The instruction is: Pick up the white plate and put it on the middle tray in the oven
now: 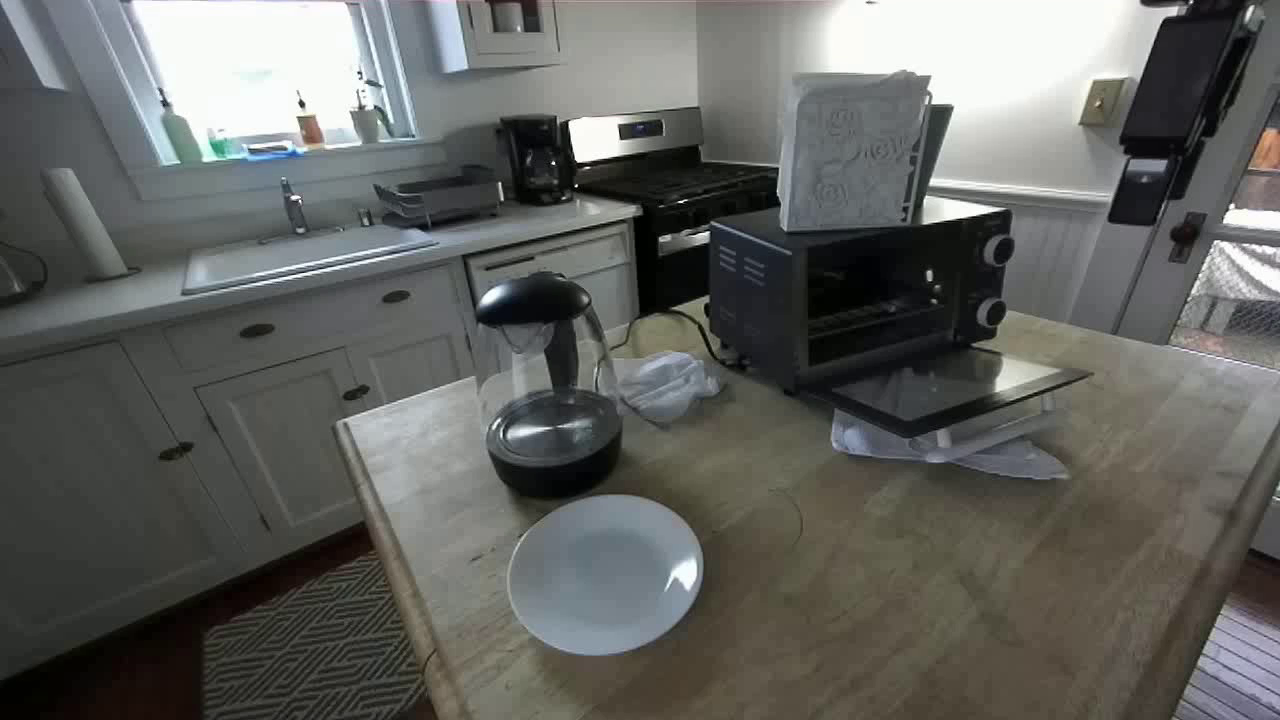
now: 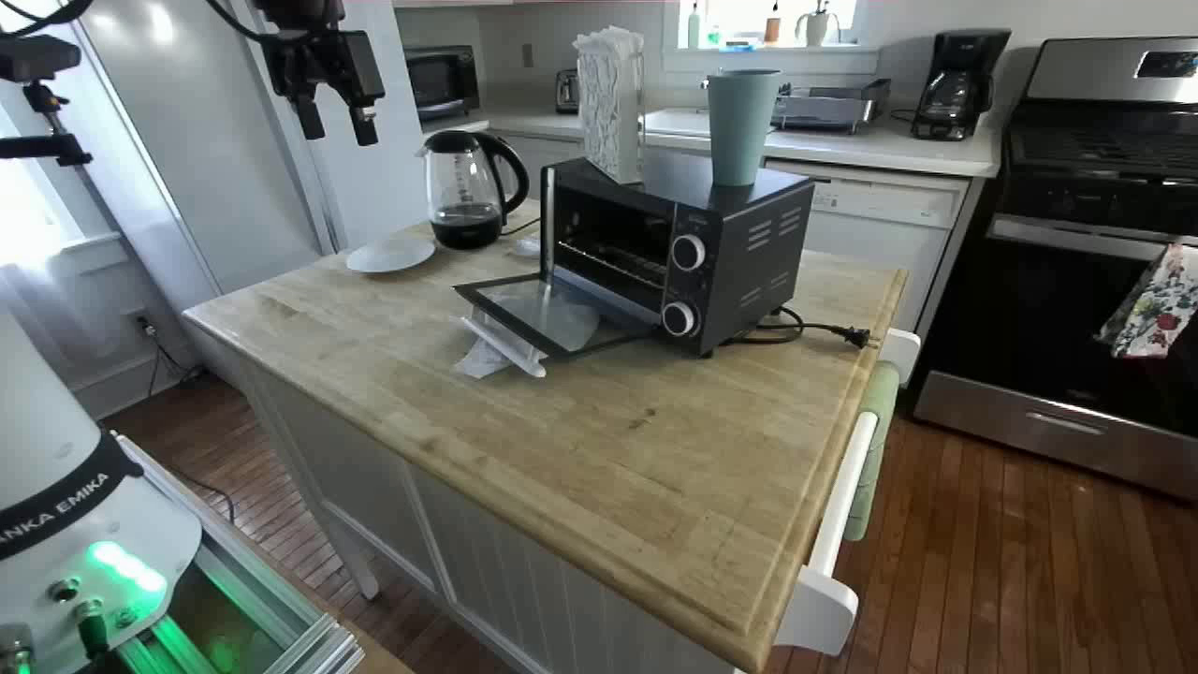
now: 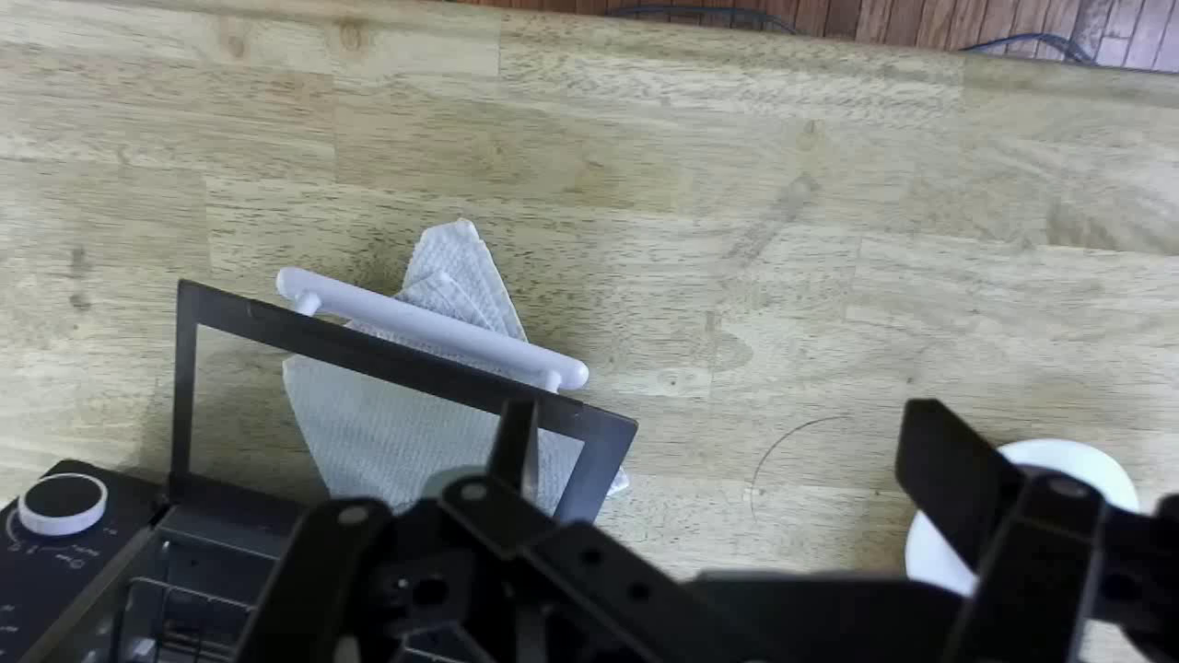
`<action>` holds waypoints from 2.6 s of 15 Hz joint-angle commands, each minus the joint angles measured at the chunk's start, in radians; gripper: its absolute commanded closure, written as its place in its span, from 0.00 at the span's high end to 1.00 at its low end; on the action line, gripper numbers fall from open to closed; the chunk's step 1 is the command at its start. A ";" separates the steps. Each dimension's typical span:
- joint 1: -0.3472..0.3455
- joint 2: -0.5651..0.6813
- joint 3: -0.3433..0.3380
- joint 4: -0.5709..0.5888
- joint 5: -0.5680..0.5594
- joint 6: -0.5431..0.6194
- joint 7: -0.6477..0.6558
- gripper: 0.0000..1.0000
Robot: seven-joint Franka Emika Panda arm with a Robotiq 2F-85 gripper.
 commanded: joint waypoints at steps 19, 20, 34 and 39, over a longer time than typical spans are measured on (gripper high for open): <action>0.003 0.000 -0.003 0.002 -0.001 -0.002 0.002 1.00; 0.003 0.000 -0.003 0.002 -0.001 -0.002 0.002 1.00; 0.126 0.155 -0.008 0.036 0.246 0.095 -0.057 1.00; 0.189 0.332 -0.005 0.072 0.467 0.195 -0.100 1.00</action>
